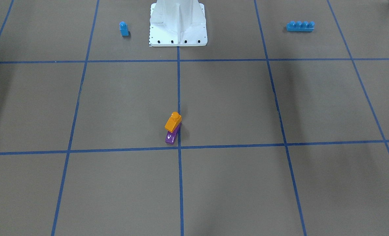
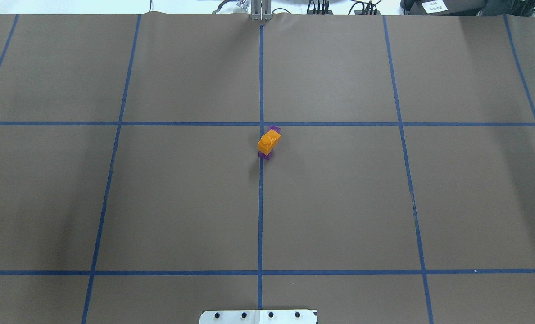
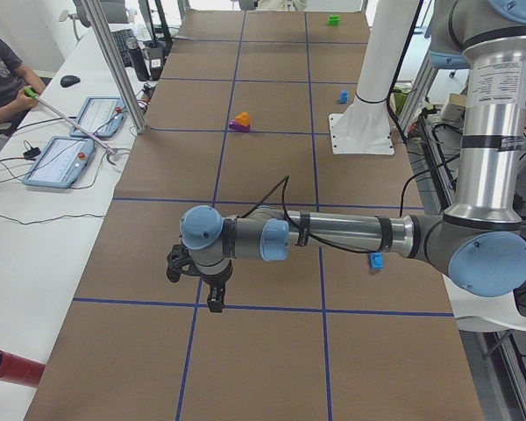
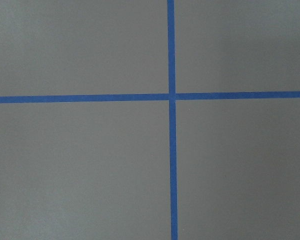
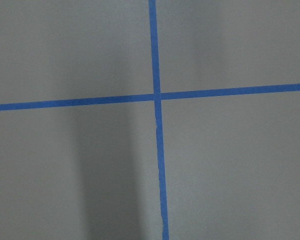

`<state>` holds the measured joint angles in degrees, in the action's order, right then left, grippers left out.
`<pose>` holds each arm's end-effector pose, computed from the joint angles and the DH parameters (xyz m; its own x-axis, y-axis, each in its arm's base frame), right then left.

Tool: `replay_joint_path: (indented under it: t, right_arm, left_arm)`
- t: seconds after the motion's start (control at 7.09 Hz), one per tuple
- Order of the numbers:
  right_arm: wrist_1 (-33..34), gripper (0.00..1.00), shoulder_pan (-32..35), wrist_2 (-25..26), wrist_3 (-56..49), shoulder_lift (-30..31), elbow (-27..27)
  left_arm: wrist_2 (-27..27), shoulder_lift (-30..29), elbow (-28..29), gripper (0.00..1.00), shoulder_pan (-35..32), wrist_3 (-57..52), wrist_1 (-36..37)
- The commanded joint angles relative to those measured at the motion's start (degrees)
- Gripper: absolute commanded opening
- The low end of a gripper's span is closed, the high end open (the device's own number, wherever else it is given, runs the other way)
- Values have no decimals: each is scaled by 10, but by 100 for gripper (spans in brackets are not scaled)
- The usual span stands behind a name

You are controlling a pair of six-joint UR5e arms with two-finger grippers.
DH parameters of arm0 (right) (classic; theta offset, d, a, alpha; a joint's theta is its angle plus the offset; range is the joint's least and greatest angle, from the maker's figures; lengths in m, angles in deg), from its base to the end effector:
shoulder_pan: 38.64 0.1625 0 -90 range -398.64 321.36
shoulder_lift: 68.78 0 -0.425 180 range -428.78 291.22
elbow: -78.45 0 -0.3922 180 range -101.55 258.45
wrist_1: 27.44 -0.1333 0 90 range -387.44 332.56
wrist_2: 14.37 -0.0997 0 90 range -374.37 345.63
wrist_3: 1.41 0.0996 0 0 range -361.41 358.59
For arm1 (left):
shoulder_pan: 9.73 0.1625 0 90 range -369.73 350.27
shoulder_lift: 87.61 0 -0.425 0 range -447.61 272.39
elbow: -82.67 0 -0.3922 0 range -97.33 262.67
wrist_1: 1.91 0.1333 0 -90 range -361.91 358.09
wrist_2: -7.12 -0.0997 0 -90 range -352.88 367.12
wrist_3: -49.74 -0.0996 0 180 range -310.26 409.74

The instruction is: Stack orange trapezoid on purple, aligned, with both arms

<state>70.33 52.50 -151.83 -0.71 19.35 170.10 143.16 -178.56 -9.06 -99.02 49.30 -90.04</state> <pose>0.0698 -0.4985 0.6377 0.6746 0.0802 0.7338 -0.0281 0.9961 -0.0831 -0.0554 -0.5002 0.6368 0.6939 0.0265 -0.7196 -0.0177 0.9996 0.0197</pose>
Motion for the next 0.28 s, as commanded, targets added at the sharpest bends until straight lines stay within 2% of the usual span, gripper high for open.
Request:
replay_joint_path:
  t: [0.0,0.14]
  right_arm:
    - [1,100,0,0,0,-1,-1]
    - [1,100,0,0,0,0,-1]
  left_arm:
    - [-2,-2,0,100,0,0,1]
    - [-2,-2,-1,100,0,0,1]
